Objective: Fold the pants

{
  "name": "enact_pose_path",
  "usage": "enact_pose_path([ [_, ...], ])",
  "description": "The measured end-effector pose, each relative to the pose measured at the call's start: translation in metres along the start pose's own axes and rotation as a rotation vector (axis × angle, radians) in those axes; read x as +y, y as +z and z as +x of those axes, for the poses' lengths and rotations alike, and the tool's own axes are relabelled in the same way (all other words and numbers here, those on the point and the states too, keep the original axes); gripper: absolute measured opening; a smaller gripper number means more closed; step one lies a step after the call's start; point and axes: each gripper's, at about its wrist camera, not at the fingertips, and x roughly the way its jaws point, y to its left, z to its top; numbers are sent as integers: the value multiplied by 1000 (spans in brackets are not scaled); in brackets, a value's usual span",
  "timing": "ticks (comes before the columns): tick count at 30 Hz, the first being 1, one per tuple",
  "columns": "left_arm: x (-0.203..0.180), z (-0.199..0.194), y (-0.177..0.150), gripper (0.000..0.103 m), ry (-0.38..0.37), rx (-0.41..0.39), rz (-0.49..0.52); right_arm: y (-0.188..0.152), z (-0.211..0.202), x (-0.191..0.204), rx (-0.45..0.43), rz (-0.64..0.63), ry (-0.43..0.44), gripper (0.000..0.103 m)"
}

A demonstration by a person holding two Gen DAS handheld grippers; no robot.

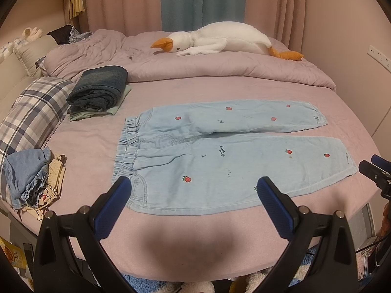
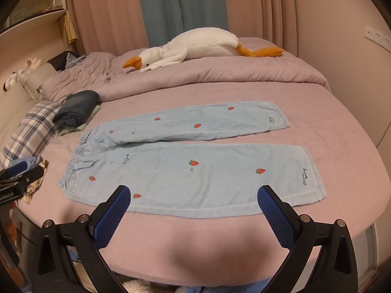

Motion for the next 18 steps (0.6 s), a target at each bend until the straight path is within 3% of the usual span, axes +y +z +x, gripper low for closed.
enact_pose_path([
  [2, 13, 6, 0, 103, 0, -1, 1, 0, 0, 0, -2, 1, 0, 103],
  [5, -3, -3, 12, 103, 0, -1, 2, 0, 0, 0, -3, 3, 2, 103],
  [14, 167, 57, -46, 103, -65, 31, -51, -2, 1, 0, -10, 8, 3, 103],
  [18, 247, 77, -74, 103, -48, 31, -80, -3, 3, 0, 14, -6, -15, 103],
])
